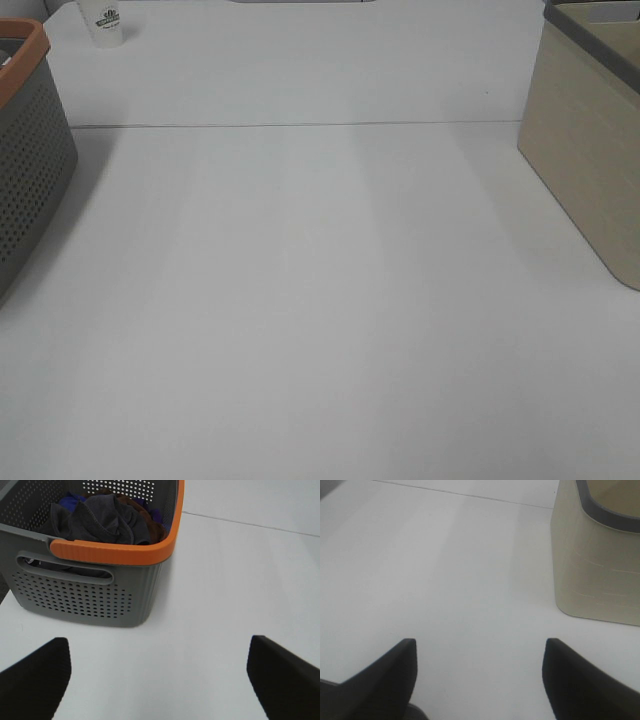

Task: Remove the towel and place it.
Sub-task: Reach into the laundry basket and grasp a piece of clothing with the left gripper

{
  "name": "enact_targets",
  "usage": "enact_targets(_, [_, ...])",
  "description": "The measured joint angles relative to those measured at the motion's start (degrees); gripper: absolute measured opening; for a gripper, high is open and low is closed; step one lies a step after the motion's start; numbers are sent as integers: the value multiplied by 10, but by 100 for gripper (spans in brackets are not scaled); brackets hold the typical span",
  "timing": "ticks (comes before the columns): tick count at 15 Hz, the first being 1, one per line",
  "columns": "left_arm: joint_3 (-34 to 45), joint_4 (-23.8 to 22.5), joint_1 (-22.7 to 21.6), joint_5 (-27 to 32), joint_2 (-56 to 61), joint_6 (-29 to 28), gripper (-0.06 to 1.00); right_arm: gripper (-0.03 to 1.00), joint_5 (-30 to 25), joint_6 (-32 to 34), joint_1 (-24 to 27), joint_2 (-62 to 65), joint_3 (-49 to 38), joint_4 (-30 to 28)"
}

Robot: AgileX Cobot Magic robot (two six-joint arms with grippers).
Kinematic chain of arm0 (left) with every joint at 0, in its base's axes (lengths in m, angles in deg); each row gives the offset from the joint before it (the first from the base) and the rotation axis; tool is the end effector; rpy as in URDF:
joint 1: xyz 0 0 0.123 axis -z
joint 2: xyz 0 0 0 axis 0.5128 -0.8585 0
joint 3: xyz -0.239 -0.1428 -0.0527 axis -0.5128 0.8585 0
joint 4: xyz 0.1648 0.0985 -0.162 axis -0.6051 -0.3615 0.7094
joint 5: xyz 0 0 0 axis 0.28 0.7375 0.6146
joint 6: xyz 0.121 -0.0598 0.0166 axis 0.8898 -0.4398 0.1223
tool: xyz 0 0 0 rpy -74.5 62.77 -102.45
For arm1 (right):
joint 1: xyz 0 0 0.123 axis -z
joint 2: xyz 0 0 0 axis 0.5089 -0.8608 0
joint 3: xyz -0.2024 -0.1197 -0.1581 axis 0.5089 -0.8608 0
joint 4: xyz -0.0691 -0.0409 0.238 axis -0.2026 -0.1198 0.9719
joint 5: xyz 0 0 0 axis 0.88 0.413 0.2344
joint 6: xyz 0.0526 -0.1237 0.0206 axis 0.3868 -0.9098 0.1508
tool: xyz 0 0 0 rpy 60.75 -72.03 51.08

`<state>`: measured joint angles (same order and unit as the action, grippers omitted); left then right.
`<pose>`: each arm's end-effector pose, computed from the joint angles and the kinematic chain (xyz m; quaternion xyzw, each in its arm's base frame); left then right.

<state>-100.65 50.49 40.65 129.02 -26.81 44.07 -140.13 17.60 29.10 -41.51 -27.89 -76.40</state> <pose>0.0592 0.0100 0.2799 -0.0757 0.8476 -0.0499 0.5228 0.0346 0.0179 0.2604 -0.1017 0.8403 0.0241 0.5320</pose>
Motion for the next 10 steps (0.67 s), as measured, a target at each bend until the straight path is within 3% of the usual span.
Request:
enact_targets(5, [-34, -34, 0, -86, -128, -68, 87, 70, 0, 0, 0, 0, 0, 0])
enact_targets(10, [-147, -138, 0, -100, -335, -183, 86, 70, 0, 0, 0, 0, 0, 0])
